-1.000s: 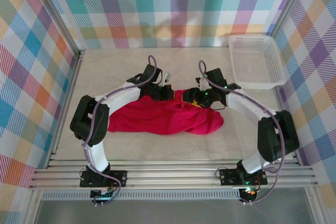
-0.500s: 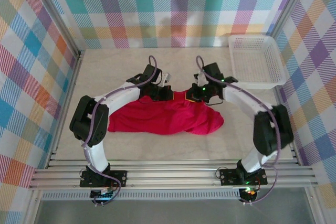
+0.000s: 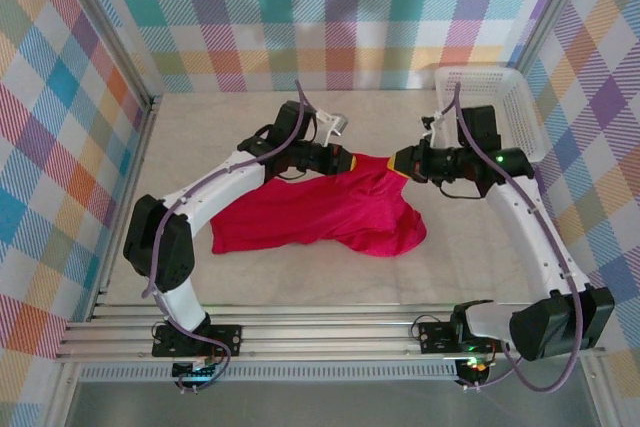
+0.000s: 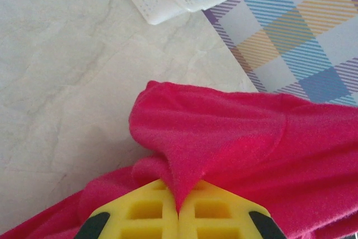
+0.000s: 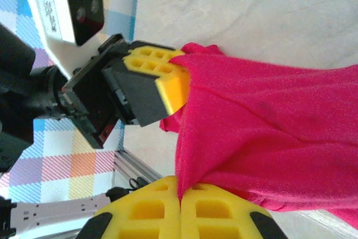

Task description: Fold the inside-out t-shirt

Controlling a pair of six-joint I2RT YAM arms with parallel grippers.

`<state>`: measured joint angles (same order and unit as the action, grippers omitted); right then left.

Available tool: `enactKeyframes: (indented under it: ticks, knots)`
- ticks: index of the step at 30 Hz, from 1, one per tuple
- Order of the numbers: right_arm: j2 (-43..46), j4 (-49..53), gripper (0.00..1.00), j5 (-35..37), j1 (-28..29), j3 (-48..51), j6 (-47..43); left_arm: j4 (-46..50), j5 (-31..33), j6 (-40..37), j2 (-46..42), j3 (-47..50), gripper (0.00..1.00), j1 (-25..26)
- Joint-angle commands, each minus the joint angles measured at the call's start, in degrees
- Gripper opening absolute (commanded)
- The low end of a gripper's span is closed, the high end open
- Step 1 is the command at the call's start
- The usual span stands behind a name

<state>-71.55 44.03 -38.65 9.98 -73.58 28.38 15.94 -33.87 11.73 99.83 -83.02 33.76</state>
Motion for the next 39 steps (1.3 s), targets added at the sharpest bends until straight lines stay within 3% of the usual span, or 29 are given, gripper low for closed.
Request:
enactKeyframes:
  ticks: [1,4,7,9,12,14,23,29,33,34,39]
  knots:
    - [1.17,1.06,0.0,-4.26,-6.41,-4.95,-1.58,9.86,14.33,-3.97,1.48,4.06,0.0,-3.09]
    - [-0.22,-3.02,0.0,-7.23,-11.35,-2.84,2.02,10.35,16.82,-5.97,-0.16,5.68,0.0,-3.08]
    - [-3.42,-9.72,0.0,-8.27,-11.6,2.78,6.29,8.37,16.98,-6.45,-2.4,7.88,0.03,-2.84]
    - [-5.97,-14.49,0.0,-9.42,-11.55,6.84,9.12,6.58,16.71,-6.45,-4.26,9.36,0.14,-2.27]
    - [-10.23,-24.07,0.0,-12.22,-11.33,12.36,15.03,4.16,16.56,-6.02,-6.99,11.38,0.41,-0.71]
    - [-12.46,-27.3,0.0,-13.75,-11.38,13.38,17.78,3.13,16.67,-5.8,-8.25,12.23,0.49,0.65]
    - [-13.88,-28.58,0.0,-14.86,-11.36,11.19,21.1,-7.99,13.06,-9.06,-6.5,16.0,0.54,8.58]
    - [-12.45,-28.35,0.0,-14.75,-11.35,11.68,21.19,-13.78,17.13,-10.1,-0.7,14.28,0.57,11.14]
    - [-11.27,-27.73,0.0,-14.84,-11.23,12.27,20.43,-16.26,20.09,-7.65,3.6,11.34,0.68,11.71]
    - [-11.08,-27.53,0.0,-14.87,-11.24,12.4,20.25,-17.41,20.87,-7.64,4.31,11.18,0.76,12.03]
    - [-10.56,-26.81,0.0,-15.13,-11.03,12.81,19.45,-20.81,24.02,-7.34,8.09,9.61,0.78,13.22]
